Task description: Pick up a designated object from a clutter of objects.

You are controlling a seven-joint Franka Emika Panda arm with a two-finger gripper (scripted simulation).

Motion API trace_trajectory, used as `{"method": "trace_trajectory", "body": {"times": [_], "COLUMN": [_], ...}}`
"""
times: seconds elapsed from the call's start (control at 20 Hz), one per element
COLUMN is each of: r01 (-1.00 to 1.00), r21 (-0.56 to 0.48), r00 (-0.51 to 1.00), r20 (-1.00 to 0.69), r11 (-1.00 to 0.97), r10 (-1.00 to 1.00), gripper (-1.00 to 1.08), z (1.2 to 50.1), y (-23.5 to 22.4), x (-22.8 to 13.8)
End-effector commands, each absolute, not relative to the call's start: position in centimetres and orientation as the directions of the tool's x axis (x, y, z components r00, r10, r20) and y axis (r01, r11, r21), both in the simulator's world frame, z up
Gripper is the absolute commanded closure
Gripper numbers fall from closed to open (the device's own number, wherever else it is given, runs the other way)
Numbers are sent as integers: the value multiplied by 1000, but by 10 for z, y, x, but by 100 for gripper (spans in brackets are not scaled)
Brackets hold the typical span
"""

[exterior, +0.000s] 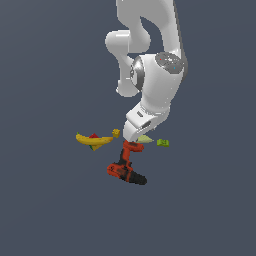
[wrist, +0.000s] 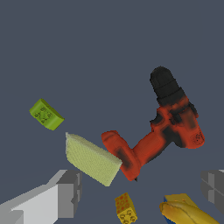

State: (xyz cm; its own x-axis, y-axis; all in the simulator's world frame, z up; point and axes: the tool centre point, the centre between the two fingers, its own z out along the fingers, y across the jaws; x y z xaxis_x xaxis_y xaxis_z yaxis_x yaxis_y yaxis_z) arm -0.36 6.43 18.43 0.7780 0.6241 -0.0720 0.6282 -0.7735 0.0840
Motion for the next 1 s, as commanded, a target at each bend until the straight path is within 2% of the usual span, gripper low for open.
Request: {"method": "trace_trajectory", "body": {"times": [0.0,0.25,0.55,0.95], "r01": [723,871,961,994], "r21": [76,47,18,2], "r00": [691,490,275,113], "r20": [-79,-74,-44,-6], "r11": [-687,-488,-274,-113], "r10": [718,868,960,994], "gripper": [-92,-92,-92,-92], "z": [162,120,86,65], "y": [82,120,158,187], "x": [-9,-25,-46,-65]}}
